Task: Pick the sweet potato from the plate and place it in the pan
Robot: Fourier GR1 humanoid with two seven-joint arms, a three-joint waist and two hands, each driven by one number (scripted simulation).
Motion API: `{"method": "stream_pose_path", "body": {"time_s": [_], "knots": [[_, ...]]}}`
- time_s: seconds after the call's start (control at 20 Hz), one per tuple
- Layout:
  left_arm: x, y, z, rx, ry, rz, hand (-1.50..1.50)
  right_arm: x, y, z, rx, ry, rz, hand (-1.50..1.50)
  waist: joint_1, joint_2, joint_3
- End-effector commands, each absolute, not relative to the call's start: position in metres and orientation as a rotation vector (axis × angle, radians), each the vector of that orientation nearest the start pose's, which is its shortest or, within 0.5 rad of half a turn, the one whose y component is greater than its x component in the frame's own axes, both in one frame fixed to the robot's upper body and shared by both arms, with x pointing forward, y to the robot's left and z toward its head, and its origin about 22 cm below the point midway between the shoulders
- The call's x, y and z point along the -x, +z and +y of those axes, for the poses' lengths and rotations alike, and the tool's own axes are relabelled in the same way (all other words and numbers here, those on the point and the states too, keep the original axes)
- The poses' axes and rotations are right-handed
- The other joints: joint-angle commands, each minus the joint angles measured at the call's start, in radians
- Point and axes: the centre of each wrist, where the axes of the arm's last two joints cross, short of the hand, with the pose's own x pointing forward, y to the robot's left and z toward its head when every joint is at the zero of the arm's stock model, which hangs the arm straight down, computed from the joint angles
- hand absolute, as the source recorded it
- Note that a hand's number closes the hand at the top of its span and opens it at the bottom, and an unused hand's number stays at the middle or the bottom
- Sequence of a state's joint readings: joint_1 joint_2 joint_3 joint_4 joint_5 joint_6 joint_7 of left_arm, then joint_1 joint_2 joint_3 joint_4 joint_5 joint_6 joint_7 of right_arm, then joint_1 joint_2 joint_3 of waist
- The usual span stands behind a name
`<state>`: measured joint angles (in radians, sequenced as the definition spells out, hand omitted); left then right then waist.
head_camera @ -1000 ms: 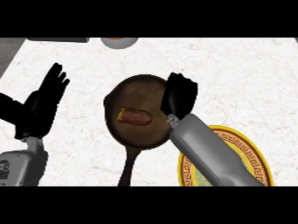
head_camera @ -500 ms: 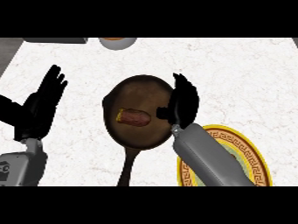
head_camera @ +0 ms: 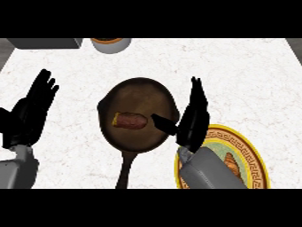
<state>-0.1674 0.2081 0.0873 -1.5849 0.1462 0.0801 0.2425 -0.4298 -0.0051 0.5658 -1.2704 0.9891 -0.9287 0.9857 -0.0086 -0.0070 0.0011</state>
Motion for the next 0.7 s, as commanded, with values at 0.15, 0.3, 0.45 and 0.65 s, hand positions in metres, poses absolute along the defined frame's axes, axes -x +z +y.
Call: {"method": "stream_pose_path", "body": {"time_s": [0.15, 0.3, 0.45, 0.65], "knots": [[-0.276, 0.053, 0.287, -0.134, 0.080, -1.517, 0.00, -0.198, 0.038, -0.074, 0.662, -0.220, -1.566, -1.50, -0.029, -0.001, 0.000], [-0.270, 0.061, 0.283, -0.108, 0.063, -1.503, 0.00, -0.148, 0.034, -0.086, 0.617, -0.169, -1.598, -1.50, -0.009, 0.000, 0.000], [-0.277, 0.072, 0.272, -0.120, 0.056, -1.522, 0.00, -0.115, 0.031, -0.102, 0.646, -0.166, -1.634, -1.50, -0.006, 0.002, 0.000], [-0.273, 0.071, 0.274, -0.100, 0.057, -1.519, 0.00, -0.091, 0.026, -0.117, 0.684, -0.137, -1.630, -1.50, 0.002, 0.005, -0.001]]}}
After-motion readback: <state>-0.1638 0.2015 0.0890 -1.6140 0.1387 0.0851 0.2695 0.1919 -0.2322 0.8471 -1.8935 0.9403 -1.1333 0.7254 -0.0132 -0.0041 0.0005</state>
